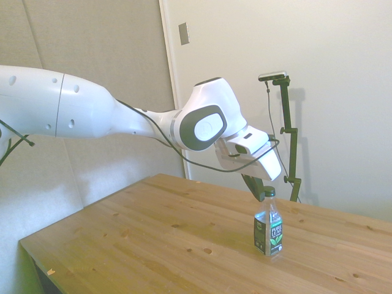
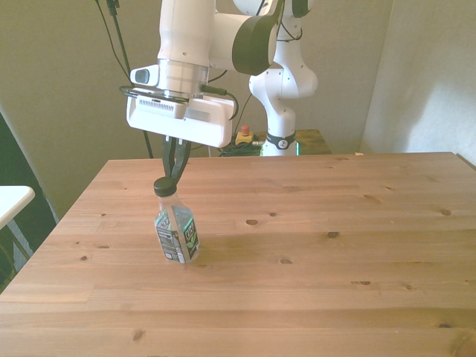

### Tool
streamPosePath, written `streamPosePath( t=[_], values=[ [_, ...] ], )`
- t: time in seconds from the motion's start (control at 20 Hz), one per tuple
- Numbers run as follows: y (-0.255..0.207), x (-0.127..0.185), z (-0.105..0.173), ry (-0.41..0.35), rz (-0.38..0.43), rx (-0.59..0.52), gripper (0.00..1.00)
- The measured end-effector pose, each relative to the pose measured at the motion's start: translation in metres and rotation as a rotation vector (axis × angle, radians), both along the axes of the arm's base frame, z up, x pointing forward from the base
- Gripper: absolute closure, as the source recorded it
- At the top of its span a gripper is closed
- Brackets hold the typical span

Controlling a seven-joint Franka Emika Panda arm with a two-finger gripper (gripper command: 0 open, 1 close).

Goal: Knock down the bottle

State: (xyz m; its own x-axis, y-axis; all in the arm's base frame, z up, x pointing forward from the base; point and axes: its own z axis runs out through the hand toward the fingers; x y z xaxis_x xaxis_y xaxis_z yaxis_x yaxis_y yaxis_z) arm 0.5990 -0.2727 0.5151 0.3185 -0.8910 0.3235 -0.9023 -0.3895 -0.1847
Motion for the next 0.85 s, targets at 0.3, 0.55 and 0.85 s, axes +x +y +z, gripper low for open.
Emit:
streamPosePath(
  t=[0.3, 0.55, 0.85],
  values=[
    [-0.015, 0.032, -0.005, -0.008, -0.065, -0.011, 1.0],
    [-0.026, 0.062, -0.027, -0.027, -0.11, -0.003, 1.0],
    [-0.042, 0.084, -0.036, -0.102, -0.148, 0.009, 1.0]
  ],
)
